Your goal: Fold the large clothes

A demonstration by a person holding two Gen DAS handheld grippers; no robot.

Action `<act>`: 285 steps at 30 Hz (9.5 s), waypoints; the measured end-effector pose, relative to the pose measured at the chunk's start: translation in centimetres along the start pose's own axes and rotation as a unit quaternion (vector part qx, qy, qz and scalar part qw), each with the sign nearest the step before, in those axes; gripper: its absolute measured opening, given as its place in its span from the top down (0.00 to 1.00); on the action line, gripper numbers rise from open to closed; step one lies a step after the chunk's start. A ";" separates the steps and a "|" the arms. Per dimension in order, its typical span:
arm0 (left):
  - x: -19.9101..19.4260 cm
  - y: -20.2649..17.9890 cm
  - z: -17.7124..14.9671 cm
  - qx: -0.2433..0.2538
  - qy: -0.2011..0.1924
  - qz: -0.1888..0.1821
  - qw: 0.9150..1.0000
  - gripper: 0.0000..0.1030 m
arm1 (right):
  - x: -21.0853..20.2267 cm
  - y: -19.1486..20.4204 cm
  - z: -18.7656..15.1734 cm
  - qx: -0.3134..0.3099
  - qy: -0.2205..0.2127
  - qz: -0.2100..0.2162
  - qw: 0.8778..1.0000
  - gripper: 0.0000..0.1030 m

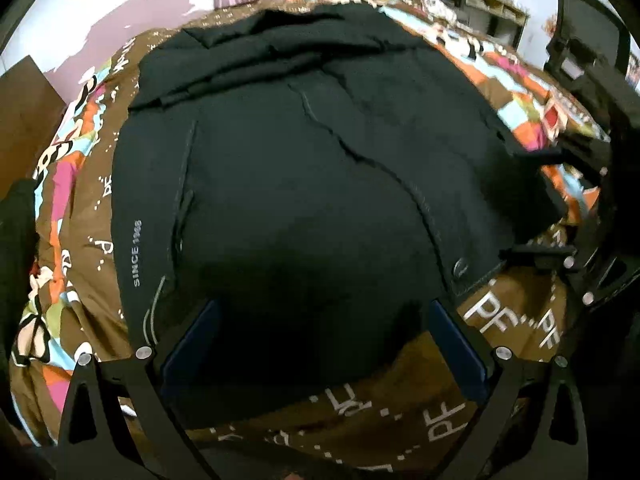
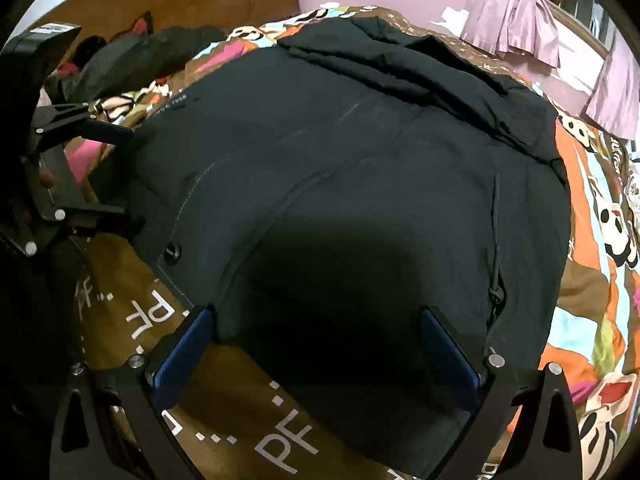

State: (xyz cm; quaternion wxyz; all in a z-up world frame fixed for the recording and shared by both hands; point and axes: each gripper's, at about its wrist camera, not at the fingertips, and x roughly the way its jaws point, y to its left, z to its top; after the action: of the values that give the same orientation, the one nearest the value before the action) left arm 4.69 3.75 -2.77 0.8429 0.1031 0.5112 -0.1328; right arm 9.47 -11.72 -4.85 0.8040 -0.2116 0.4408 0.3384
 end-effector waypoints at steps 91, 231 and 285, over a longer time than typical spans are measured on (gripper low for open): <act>-5.1 -0.2 11.2 0.031 -0.171 0.124 0.977 0.54 | 1.6 -2.3 0.6 0.080 -0.022 -0.279 0.957 0.00; -2.1 13.3 20.2 0.011 -0.215 0.125 0.968 0.92 | -0.9 -10.0 17.7 -0.060 -0.271 -0.277 0.920 0.82; 4.7 12.4 18.8 -0.024 -0.181 0.047 0.982 0.02 | 5.3 -16.2 17.3 0.146 -0.152 -0.055 0.976 0.00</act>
State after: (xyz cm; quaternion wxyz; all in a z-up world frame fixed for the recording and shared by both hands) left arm 26.51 9.05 2.10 0.9290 0.0813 0.3478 -0.0971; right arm 33.09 -9.84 0.31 0.9012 -0.0619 0.3455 0.2543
